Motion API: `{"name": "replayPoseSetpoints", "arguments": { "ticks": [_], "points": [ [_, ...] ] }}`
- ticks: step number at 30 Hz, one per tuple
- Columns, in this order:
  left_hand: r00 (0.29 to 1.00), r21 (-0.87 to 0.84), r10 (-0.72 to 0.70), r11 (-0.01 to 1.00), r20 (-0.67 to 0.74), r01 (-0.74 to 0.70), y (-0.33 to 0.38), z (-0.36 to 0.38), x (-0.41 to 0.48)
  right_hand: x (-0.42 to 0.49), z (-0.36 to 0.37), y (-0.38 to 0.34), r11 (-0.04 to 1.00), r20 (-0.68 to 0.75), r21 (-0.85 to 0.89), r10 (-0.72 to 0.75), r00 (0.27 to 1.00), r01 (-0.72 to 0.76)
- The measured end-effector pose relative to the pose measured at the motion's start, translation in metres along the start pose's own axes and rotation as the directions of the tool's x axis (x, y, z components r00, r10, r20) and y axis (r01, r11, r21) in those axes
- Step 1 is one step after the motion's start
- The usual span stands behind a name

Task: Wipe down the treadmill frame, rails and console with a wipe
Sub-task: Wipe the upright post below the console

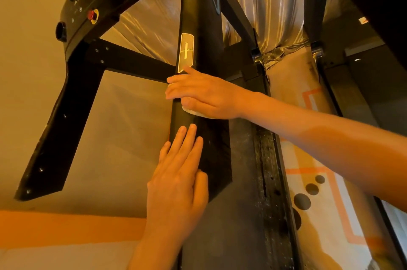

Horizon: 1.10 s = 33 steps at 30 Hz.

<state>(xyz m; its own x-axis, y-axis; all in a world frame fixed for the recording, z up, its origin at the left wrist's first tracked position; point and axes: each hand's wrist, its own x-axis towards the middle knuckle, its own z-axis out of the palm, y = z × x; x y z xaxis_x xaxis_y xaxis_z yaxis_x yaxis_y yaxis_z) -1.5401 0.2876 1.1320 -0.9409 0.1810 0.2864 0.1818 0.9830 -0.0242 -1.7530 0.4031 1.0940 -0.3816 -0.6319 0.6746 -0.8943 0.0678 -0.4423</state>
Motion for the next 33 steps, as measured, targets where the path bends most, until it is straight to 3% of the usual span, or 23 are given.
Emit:
{"name": "replayPoseSetpoints", "arguments": {
  "ticks": [5,10,13,17,20,23,28,31,33],
  "points": [
    [0.995,0.089,0.087,0.992,0.04,-0.09,0.003,-0.007,-0.02,-0.055,0.045,-0.01,0.968,-0.232,0.202,0.194,0.953,-0.148],
    [0.998,0.09,0.056,0.994,0.0,-0.056,0.006,-0.002,-0.023,-0.092,0.084,-0.013,0.907,-0.262,0.308,0.372,0.89,-0.288],
    [0.999,0.094,0.042,0.995,-0.032,-0.039,0.008,0.0,-0.023,-0.085,0.08,-0.015,0.912,-0.281,0.306,0.361,0.889,-0.273],
    [0.996,0.088,0.017,0.996,-0.084,-0.01,0.01,0.003,-0.023,-0.05,0.053,-0.026,0.959,-0.294,0.252,0.203,0.934,-0.129],
    [0.995,0.102,0.023,0.995,-0.099,-0.013,0.01,0.005,-0.023,-0.024,0.032,-0.028,0.992,-0.212,0.126,0.042,0.976,-0.015],
    [0.994,0.115,0.037,0.993,-0.107,-0.024,0.009,0.005,-0.023,-0.028,0.025,-0.018,0.998,-0.134,0.06,-0.023,0.991,0.032],
    [0.995,0.139,0.05,0.99,-0.09,-0.037,0.008,0.004,-0.023,-0.082,0.05,0.0,0.997,-0.155,0.042,0.071,0.985,-0.066],
    [0.996,0.131,0.039,0.991,-0.083,-0.028,0.009,0.003,-0.024,-0.087,0.065,-0.01,0.977,-0.227,0.134,0.191,0.955,-0.164],
    [0.996,0.118,0.034,0.993,-0.079,-0.025,0.009,0.002,-0.024,-0.074,0.06,-0.017,0.969,-0.264,0.191,0.203,0.943,-0.155]
  ]
}}
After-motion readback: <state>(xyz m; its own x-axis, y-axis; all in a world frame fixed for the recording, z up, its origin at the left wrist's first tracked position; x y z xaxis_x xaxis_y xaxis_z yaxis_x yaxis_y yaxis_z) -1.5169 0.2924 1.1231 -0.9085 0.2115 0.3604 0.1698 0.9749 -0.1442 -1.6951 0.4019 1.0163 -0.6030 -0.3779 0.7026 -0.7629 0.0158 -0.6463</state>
